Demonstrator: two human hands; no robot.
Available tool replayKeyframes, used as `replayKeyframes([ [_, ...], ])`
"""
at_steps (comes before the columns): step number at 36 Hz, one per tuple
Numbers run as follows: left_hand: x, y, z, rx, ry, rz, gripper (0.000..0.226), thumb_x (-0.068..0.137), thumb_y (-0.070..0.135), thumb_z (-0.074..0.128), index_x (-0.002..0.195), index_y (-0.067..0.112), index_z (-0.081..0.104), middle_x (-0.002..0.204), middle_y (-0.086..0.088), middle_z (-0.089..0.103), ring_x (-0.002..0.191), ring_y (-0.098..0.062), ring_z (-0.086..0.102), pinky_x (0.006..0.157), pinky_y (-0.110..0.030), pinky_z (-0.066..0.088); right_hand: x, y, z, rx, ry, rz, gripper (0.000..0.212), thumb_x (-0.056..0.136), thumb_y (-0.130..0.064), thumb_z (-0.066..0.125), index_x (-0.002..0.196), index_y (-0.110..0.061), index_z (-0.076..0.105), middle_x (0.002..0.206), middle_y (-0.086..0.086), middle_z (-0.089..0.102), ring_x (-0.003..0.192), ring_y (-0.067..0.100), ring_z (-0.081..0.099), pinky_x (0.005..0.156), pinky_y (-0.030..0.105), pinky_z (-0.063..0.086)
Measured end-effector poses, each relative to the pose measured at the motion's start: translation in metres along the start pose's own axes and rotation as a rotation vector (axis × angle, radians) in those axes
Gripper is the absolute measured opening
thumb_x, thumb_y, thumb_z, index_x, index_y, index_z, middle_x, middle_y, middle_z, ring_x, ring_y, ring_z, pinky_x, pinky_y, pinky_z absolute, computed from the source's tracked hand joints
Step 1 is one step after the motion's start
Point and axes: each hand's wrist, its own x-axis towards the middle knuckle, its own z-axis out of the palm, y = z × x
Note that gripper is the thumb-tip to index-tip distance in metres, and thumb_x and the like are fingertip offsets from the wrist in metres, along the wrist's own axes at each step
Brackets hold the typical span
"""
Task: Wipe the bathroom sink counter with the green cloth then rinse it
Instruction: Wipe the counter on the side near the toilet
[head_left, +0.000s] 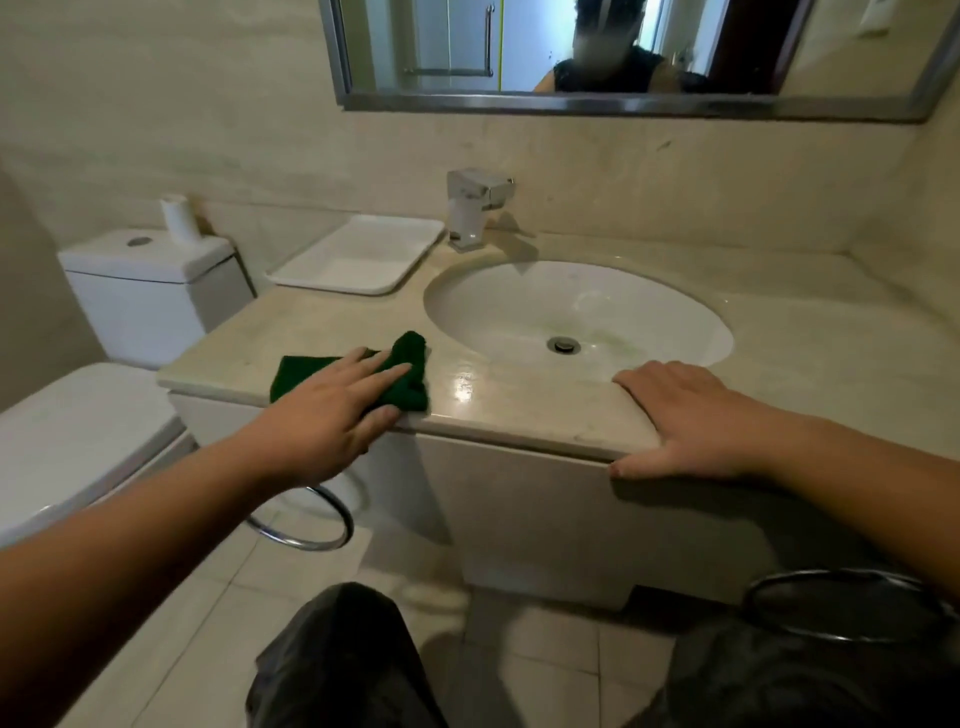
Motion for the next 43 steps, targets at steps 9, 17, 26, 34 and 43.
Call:
replayKeyframes([
  [9,0.049,0.127,0.023,0.111,-0.038,0.293,0.067,0.108,0.061,0.021,0.168,0.035,0.011,0.177,0.002,0.005,0.163,-0.022,0.000,0.130,-0.036,0.000,0.005,0.005,0.010,0.015,0.090,-0.015,0.114,0.066,-0.098,0.045,0.154,-0.027,0.029,0.141,0.000,0.044,0.127,0.023,0.042,0.113,0.041,0.033],
  [17,0.125,0.165,0.027,0.069,-0.102,0.178,0.058,0.110,0.053,0.025,0.159,0.026,0.040,0.153,-0.009,0.054,0.137,-0.032,0.050,0.118,-0.047,0.037,0.003,0.004,0.011,0.074,0.131,0.010,0.098,0.067,-0.092,0.057,0.140,-0.028,0.038,0.126,-0.004,0.044,0.116,0.019,0.042,0.094,0.033,0.032],
  [26,0.128,0.125,0.000,-0.128,0.181,0.057,0.040,0.109,0.049,0.033,0.122,0.024,0.061,0.111,-0.001,0.065,0.097,-0.020,0.058,0.084,-0.040,0.045,-0.005,0.001,0.005,0.115,0.105,0.027,0.110,0.071,-0.088,0.061,0.156,-0.026,0.027,0.149,0.000,0.039,0.134,0.023,0.036,0.110,0.038,0.032],
  [34,0.079,0.174,0.041,0.176,0.004,0.370,0.067,0.109,0.056,0.022,0.168,0.026,0.021,0.173,-0.009,0.026,0.159,-0.029,0.022,0.131,-0.041,0.013,0.002,0.004,0.013,0.105,0.151,-0.003,0.087,0.065,-0.091,0.053,0.124,-0.028,0.045,0.114,-0.004,0.049,0.106,0.019,0.045,0.101,0.040,0.040],
  [43,0.116,0.144,0.010,-0.007,-0.039,0.127,0.042,0.110,0.042,0.042,0.144,0.026,0.059,0.139,-0.002,0.065,0.128,-0.024,0.059,0.107,-0.037,0.043,-0.001,0.000,0.000,0.079,0.001,0.062,0.124,0.067,-0.093,0.057,0.162,-0.024,0.017,0.156,0.002,0.034,0.141,0.025,0.034,0.118,0.041,0.030],
])
